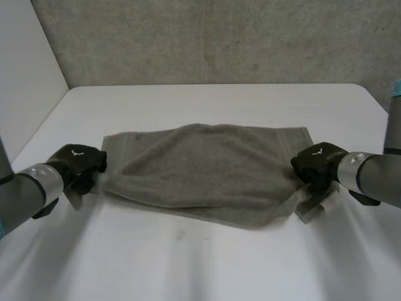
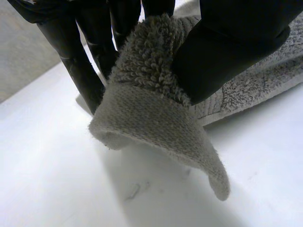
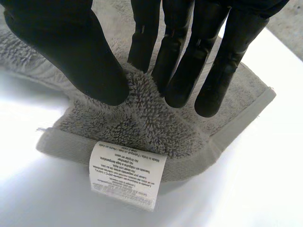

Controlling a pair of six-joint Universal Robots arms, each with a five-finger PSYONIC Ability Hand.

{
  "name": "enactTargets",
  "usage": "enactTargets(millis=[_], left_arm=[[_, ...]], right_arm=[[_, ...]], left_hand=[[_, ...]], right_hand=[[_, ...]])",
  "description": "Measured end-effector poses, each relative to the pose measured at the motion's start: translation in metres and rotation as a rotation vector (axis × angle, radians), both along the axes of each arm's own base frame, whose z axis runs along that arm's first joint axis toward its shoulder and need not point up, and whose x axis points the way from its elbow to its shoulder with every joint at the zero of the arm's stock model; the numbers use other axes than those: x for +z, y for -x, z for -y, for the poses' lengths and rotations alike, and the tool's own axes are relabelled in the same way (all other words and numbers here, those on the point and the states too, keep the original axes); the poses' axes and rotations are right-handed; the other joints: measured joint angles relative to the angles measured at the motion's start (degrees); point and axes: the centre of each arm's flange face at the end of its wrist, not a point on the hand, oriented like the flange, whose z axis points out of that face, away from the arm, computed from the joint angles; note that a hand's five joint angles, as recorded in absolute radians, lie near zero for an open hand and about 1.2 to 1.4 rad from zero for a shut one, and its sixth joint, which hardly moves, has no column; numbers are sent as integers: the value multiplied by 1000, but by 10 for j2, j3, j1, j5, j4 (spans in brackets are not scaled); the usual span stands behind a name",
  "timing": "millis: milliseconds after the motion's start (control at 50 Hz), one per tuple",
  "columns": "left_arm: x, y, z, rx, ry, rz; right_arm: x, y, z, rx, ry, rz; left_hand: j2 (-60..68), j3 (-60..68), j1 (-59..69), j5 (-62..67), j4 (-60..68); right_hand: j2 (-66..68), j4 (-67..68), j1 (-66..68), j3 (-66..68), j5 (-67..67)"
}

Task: Fold the towel.

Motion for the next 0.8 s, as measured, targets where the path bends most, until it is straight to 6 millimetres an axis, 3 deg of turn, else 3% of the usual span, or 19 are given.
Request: enactTargets(millis=[220,320,400,500,640,800], left_arm=[[22,-18,-48,34,-195,38],[24,-21,-51,28,-204,61],[26,-21,-40,20,-145,71],[22,-15,-13,12,-47,66],[-5,9,31,-4,8,41],[-32,21,60,28,36,58]], right_arm=[[18,42,-48,55,-173,-200],[25,50,-47,57,-145,-227],[32,50,-29,10,-50,-195],[27,44,-1,-44,33,-125],[-5,11,39,-46,110,-37],[-33,-7,67,-69,196,-21]], left_hand=[[0,0,0,0,0],[0,0,0,0,0],[0,0,0,0,0],[0,0,0,0,0],[0,0,5,3,0],[0,0,7,3,0]], right_hand=[[0,0,0,0,0],[0,0,0,0,0],[0,0,0,0,0],[0,0,0,0,0],[0,0,0,0,0],[0,0,0,0,0]])
